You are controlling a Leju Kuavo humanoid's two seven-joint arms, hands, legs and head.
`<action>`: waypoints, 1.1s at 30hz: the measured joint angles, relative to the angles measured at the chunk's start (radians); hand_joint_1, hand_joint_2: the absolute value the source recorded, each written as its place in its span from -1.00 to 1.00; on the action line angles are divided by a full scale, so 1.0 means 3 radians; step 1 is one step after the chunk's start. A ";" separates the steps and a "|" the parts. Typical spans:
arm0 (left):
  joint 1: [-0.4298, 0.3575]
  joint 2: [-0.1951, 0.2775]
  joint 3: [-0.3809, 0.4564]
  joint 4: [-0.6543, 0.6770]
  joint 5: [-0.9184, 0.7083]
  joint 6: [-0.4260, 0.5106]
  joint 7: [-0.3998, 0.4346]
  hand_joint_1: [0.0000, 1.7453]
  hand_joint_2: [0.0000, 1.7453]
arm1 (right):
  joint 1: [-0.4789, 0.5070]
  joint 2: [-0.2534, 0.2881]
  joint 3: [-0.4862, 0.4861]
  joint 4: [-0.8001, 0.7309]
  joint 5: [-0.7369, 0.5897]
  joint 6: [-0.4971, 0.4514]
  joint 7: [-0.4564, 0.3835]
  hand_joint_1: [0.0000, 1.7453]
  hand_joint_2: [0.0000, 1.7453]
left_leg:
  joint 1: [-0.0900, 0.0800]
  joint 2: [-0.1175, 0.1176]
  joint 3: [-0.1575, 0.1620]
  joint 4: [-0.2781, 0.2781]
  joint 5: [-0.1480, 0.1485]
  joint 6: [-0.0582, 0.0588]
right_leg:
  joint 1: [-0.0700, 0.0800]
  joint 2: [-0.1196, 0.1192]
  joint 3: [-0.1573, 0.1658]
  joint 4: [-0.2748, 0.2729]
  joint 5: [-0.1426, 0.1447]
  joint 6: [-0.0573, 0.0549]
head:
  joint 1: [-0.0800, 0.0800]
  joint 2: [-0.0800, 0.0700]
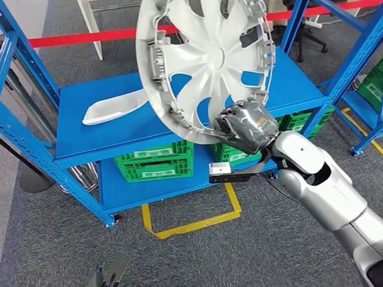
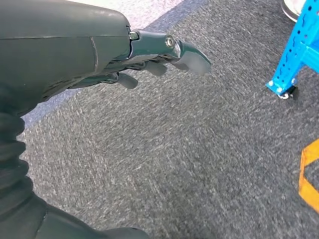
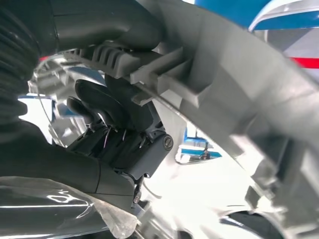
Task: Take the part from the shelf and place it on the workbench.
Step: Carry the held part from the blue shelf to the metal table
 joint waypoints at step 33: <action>0.0003 0.0044 -0.0017 0.0000 0.0050 -0.0065 -0.0058 -1.00 1.00 | 0.0148 -0.0307 -0.0439 0.0042 -0.0339 -0.0052 0.0107 1.00 1.00 | 0.0034 -0.0012 -0.0107 0.0114 -0.0097 -0.0067 | -0.0037 -0.0006 -0.0049 0.0022 0.0011 0.0001 | -0.0007 0.0000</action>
